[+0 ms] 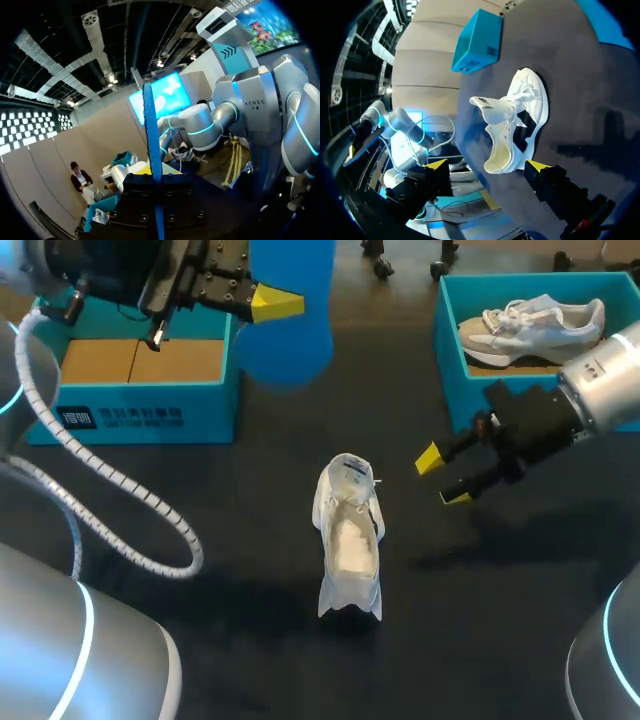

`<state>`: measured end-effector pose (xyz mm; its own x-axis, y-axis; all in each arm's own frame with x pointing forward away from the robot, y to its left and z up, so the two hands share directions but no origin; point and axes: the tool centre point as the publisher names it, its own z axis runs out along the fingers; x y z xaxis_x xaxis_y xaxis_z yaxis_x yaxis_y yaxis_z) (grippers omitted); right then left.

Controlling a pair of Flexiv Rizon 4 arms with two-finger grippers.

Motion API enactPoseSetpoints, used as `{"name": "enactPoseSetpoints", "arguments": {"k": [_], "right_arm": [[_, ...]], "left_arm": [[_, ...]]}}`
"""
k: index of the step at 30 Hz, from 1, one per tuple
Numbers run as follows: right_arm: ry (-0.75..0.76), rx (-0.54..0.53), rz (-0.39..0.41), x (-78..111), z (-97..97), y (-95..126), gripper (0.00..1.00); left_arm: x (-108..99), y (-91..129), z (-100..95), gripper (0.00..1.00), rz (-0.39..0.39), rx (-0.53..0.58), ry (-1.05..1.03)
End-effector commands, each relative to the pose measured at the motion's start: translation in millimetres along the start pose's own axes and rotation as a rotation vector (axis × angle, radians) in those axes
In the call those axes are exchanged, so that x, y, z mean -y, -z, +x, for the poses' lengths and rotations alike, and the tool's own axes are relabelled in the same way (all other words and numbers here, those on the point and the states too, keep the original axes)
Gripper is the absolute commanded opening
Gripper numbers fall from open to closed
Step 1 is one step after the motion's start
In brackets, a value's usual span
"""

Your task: Take the shoe out of the shoebox, open the shoe tongue, remove and reinsert the insole, then place the shoe into the shoebox

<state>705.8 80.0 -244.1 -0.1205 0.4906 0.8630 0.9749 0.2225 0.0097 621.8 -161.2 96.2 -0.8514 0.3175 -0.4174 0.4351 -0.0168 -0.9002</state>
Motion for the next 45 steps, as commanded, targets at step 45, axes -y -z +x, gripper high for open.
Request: {"name": "enactPoseSetpoints", "arguments": {"k": [45], "right_arm": [[0.001,0.000,0.001,-1.1,-0.2,-1,1.00]], "left_arm": [[-101,-10,30.1,0.00,-0.107,0.101,-0.800]]}}
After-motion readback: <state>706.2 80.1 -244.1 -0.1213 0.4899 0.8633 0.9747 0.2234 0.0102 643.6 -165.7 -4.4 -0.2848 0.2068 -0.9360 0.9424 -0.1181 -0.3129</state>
